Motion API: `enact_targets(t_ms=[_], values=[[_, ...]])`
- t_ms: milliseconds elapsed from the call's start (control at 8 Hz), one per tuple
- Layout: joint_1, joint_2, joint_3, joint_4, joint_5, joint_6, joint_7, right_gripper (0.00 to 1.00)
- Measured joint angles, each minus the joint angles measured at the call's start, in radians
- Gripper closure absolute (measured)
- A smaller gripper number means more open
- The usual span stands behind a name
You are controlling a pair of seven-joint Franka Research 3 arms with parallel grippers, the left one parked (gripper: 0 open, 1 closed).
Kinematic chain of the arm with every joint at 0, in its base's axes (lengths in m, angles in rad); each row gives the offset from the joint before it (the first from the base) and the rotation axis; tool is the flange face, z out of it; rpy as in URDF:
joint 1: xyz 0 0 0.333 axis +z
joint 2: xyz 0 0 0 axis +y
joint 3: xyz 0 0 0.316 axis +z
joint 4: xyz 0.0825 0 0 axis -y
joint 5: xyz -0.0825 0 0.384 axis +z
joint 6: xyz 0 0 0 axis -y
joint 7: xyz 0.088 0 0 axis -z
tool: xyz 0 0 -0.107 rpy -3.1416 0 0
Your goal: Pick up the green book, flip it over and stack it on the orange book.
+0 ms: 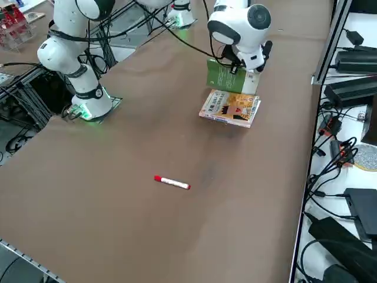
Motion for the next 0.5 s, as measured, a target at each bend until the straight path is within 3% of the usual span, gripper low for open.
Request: enact_targets(t_ms=[500], values=[[-0.004,-0.029,-0.003,-0.056,-0.040,0.064,-0.006,0.89]])
